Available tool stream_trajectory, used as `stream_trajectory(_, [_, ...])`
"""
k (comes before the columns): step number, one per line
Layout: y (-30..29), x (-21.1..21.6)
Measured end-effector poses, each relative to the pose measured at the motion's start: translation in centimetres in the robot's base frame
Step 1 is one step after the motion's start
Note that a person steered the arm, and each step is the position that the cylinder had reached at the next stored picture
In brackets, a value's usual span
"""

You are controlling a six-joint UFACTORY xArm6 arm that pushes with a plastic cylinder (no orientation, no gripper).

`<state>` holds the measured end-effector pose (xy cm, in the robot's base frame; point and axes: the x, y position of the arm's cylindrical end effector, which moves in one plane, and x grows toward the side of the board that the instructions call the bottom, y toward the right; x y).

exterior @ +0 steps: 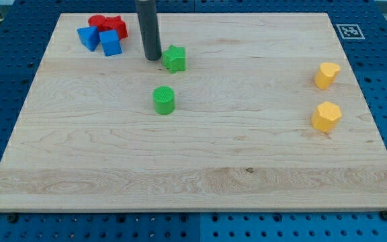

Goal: Push the green star into the yellow heart

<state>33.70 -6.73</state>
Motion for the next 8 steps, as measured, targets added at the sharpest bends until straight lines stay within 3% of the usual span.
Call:
stream_trajectory(2, [12.1, 0.5])
stream_trajectory(3, [14.9, 0.8])
stream_trajectory(5, [8.2, 1.1])
stream_trajectory(6, [8.6, 4.3])
stream_trajectory(8, [18.6, 6.4])
